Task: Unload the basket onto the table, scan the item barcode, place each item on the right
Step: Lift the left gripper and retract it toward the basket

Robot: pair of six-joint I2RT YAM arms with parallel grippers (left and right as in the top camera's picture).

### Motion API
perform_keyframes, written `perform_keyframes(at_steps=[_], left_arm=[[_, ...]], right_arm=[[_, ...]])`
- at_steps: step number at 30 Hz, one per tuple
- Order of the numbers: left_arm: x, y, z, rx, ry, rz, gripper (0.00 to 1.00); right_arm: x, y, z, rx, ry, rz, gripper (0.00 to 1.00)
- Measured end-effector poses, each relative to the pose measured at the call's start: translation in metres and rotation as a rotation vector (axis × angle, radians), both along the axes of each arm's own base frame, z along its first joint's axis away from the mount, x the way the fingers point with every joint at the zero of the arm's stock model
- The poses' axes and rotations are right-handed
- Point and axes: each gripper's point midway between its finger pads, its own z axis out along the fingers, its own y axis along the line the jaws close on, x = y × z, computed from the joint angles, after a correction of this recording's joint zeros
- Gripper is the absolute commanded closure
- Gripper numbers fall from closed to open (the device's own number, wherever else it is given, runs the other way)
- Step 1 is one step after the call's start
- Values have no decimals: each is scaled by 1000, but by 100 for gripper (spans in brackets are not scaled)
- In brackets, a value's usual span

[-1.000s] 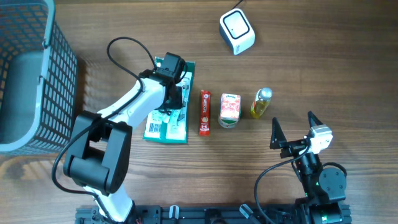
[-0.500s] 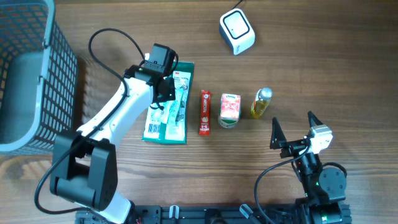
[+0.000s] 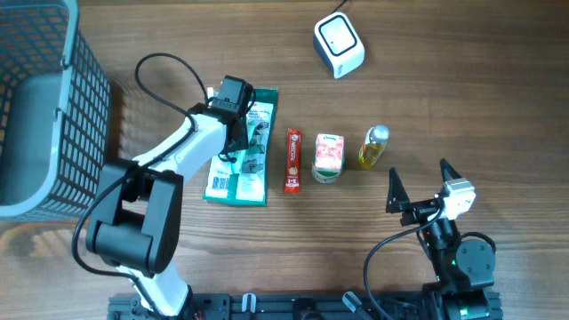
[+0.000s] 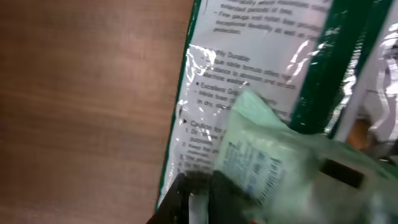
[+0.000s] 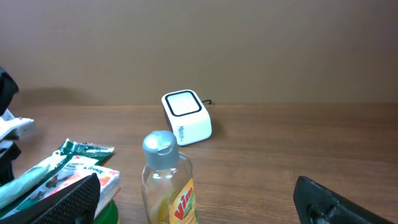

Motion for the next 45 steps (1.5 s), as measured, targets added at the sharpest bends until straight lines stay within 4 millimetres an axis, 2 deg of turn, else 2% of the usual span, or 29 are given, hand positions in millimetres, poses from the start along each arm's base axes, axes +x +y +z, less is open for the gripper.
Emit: perform_keyframes(at_steps=[3, 5, 8, 10, 11, 12, 13, 14, 19, 35, 42, 45], left_arm=[[-9, 3, 1, 12, 35, 0, 96], [-8, 2, 15, 2, 6, -1, 95], [4, -1, 60, -41, -116, 7, 94], [9, -3, 94, -78, -209, 22, 83], [10, -2, 108, -93, -246, 30, 60], [11, 0, 118, -104, -273, 42, 24], [13, 3, 125, -111, -295, 55, 6], [13, 8, 127, -112, -301, 69, 0], [12, 25, 125, -104, -286, 119, 0], [12, 25, 125, -104, -286, 119, 0], [12, 25, 125, -104, -286, 119, 0], [12, 25, 125, -104, -286, 119, 0]], right_arm=[[0, 0, 0, 0, 0, 0, 0], [0, 0, 0, 0, 0, 0, 0], [0, 0, 0, 0, 0, 0, 0], [0, 0, 0, 0, 0, 0, 0], [0, 0, 0, 0, 0, 0, 0], [0, 0, 0, 0, 0, 0, 0], [0, 0, 0, 0, 0, 0, 0], [0, 0, 0, 0, 0, 0, 0], [0, 0, 0, 0, 0, 0, 0], [0, 0, 0, 2, 0, 0, 0], [0, 1, 4, 44, -7, 5, 0], [-1, 7, 3, 104, 8, 41, 0]])
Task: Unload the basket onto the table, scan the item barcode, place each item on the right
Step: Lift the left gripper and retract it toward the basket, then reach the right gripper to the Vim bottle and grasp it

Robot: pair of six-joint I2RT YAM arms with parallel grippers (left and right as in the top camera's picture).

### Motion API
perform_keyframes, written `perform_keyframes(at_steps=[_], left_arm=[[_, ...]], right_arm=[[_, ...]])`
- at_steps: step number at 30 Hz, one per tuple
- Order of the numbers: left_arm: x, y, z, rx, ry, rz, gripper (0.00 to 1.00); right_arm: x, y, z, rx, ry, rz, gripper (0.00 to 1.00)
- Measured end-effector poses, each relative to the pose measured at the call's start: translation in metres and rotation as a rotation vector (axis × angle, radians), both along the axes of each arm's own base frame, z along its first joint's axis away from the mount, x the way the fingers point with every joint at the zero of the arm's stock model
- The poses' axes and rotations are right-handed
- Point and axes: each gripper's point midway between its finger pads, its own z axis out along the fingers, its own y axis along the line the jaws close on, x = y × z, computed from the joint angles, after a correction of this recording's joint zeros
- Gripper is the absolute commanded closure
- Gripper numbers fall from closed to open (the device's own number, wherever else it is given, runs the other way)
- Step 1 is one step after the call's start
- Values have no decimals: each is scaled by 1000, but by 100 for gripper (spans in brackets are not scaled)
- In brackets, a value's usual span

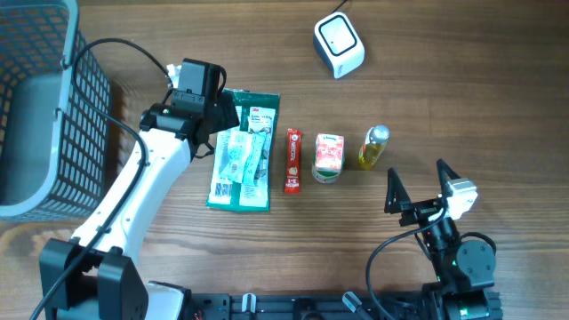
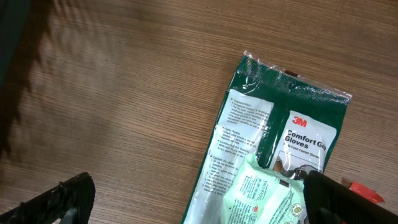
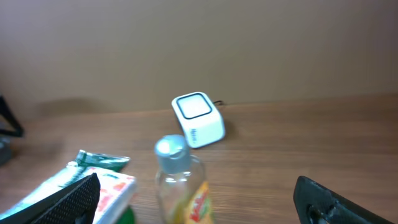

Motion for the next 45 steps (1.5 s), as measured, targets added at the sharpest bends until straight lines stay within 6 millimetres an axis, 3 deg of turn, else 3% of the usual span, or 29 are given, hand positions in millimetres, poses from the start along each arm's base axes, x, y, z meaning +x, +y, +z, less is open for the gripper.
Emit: perform_keyframes(at_steps=[6, 10, 15, 18, 21, 24, 27, 28, 29, 30, 36, 41, 45], left_arm=[[0, 0, 0, 0, 0, 0, 0], [0, 0, 0, 1, 0, 0, 0], [0, 0, 0, 0, 2, -1, 0], [0, 0, 0, -2, 1, -1, 0], [0, 0, 0, -2, 1, -1, 0], [0, 0, 0, -2, 0, -1, 0], [0, -1, 0, -3, 1, -2, 0], [0, 0, 0, -2, 1, -1, 0], [0, 0, 0, -2, 1, -1, 0], [0, 0, 0, -2, 1, -1, 0], [0, 0, 0, -2, 1, -1, 0], [0, 0, 0, -2, 1, -1, 0], [0, 0, 0, -2, 1, -1, 0]], right_arm=[[-8, 11, -9, 57, 112, 65, 0], [-23, 8, 33, 52, 121, 61, 0], [-35, 2, 117, 38, 129, 34, 1], [-33, 1, 158, 14, 289, 24, 0], [-21, 3, 183, -12, 472, 21, 0], [5, 7, 186, -36, 675, 18, 0], [40, 15, 173, -35, 785, 31, 1], [59, 19, 151, -41, 870, 35, 10], [66, 20, 136, -44, 930, 35, 15], [73, 21, 117, -46, 1002, 31, 15], [85, 25, 37, -33, 1332, -3, 14], [90, 29, -6, -48, 1485, -16, 10], [90, 47, -29, -88, 1535, 15, 3]])
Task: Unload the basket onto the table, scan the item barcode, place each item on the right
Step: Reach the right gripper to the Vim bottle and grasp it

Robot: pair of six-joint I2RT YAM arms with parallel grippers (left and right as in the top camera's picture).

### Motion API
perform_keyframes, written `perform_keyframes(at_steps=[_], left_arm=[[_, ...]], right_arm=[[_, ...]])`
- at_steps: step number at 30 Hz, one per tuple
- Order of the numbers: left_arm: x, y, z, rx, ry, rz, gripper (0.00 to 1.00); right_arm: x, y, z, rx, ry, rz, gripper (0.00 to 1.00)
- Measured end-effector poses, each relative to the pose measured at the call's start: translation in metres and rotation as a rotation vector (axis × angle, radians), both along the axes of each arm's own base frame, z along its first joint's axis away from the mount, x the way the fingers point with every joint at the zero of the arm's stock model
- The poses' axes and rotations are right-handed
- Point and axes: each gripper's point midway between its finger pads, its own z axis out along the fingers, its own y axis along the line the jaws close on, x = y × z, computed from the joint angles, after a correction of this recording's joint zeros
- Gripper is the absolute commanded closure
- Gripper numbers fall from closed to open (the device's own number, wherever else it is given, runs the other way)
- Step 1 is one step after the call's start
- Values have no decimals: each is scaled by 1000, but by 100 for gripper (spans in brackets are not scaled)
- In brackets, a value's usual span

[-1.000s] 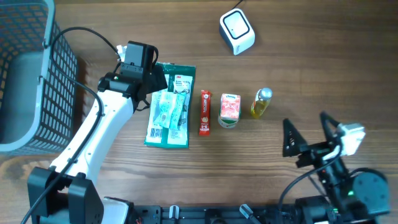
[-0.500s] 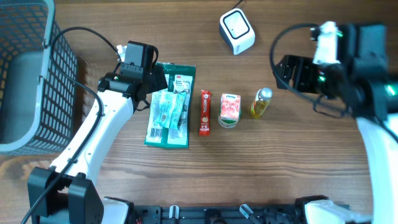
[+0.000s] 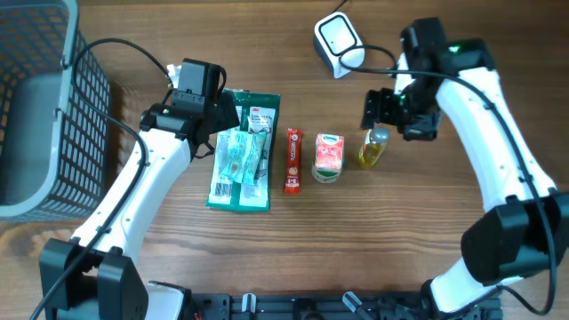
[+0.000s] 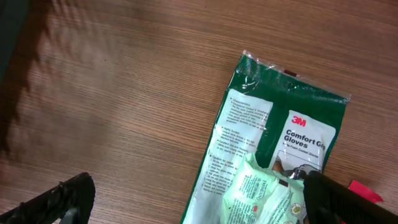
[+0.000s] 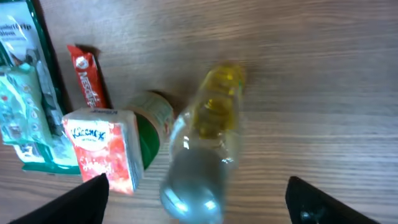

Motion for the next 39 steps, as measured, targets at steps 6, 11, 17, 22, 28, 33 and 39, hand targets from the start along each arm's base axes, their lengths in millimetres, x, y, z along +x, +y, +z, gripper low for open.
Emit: perform_keyframes(at_steps=[6, 11, 17, 22, 28, 33, 39], left_arm=[[0, 0, 0, 0, 0, 0, 0], [0, 0, 0, 0, 0, 0, 0], [0, 0, 0, 0, 0, 0, 0], [0, 0, 0, 0, 0, 0, 0], [0, 0, 0, 0, 0, 0, 0], [0, 0, 0, 0, 0, 0, 0], [0, 0, 0, 0, 0, 0, 0]], right_arm=[[-2, 12, -26, -1, 8, 11, 0], [5, 12, -37, -1, -17, -16, 0], [6, 12, -37, 0, -20, -21, 0], [4, 12, -37, -2, -13, -20, 0], [2, 16, -37, -2, -9, -18, 0], [0, 16, -38, -18, -2, -30, 2], [1, 6, -39, -86, -5, -95, 13]])
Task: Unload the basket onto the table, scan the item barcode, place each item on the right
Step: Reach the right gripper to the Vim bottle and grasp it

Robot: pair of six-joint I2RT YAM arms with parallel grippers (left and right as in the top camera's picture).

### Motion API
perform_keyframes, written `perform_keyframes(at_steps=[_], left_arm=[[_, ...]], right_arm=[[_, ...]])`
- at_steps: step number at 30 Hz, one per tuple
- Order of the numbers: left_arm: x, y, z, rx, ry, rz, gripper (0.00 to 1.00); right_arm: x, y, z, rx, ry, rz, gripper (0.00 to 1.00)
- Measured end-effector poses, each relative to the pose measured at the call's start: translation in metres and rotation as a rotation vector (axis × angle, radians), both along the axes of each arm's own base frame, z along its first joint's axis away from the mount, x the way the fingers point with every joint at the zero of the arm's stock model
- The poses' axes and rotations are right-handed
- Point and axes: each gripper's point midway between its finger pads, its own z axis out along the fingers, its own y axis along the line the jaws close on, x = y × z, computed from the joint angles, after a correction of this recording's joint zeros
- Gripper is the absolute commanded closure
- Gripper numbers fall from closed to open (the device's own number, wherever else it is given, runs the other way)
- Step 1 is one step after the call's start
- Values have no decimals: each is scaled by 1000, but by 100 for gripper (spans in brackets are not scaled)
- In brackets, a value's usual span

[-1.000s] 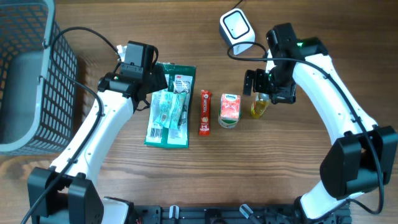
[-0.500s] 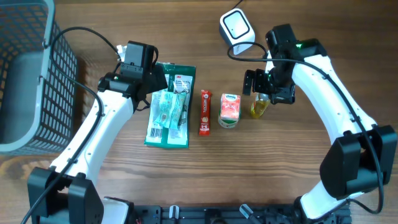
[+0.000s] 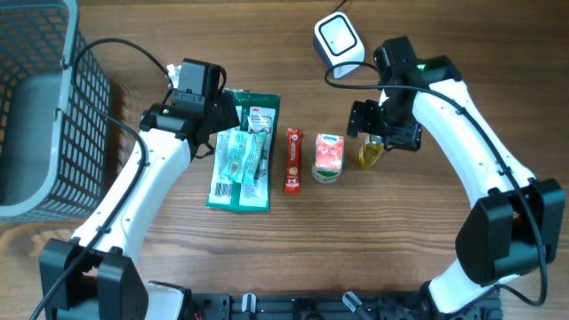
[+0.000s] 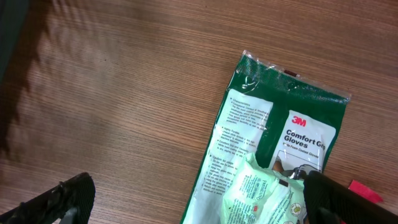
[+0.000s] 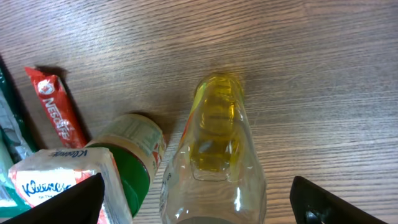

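Note:
A white barcode scanner (image 3: pixel 339 44) sits at the back of the table. A clear bottle of yellow liquid (image 3: pixel 372 151) stands at the right end of a row of items. My right gripper (image 3: pixel 380 132) is open directly above it. In the right wrist view the bottle (image 5: pixel 214 155) fills the space between the spread fingers of that gripper (image 5: pixel 198 205). My left gripper (image 3: pixel 206 105) hangs open over the far left corner of a green glove pack (image 3: pixel 240 151). Nothing is between the fingers of the left gripper (image 4: pixel 199 199), and the glove pack (image 4: pixel 273 143) lies below it.
A pale green wipes pack (image 3: pixel 238 156) lies on the glove pack. A red sachet (image 3: pixel 292 160), a red-and-white tissue pack (image 3: pixel 328 153) and a green-lidded jar (image 5: pixel 134 155) stand close left of the bottle. A grey mesh basket (image 3: pixel 36 107) fills the far left.
My right gripper has shifted a little left and come lower over the bottle, which is now larger and centred between its open fingers. The left arm and all items are unchanged.
First my left gripper was low on the glove and wipes packs while the right arm rested at the front right. Then the left gripper stood raised and open by the pack's far corner. Later the right arm was over the bottle, and now sits closer above it.

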Motion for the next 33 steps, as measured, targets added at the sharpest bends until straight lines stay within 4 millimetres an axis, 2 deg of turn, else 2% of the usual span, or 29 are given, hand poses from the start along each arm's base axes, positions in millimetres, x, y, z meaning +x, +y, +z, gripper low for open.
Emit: perform_keyframes(at_steps=[2, 7, 11, 18, 20, 24, 25, 27, 32, 33], left_arm=[[0, 0, 0, 0, 0, 0, 0], [0, 0, 0, 0, 0, 0, 0], [0, 0, 0, 0, 0, 0, 0], [0, 0, 0, 0, 0, 0, 0], [0, 0, 0, 0, 0, 0, 0], [0, 0, 0, 0, 0, 0, 0], [0, 0, 0, 0, 0, 0, 0], [0, 0, 0, 0, 0, 0, 0], [0, 0, 0, 0, 0, 0, 0], [0, 0, 0, 0, 0, 0, 0]], right_arm=[[0, -1, 0, -7, -1, -8, 13], [-1, 1, 0, -14, -1, -9, 20], [-1, 1, -1, -24, -3, -16, 20], [-3, -5, -19, -51, 0, -44, 21], [-2, -4, -20, -49, -6, -44, 25], [0, -5, -20, -52, -15, -56, 43], [0, -5, -20, -53, -15, -57, 44], [0, -5, -20, -53, -16, -59, 57], [0, -6, -20, -60, -16, -56, 67], [0, -6, -20, -61, -17, -48, 82]])
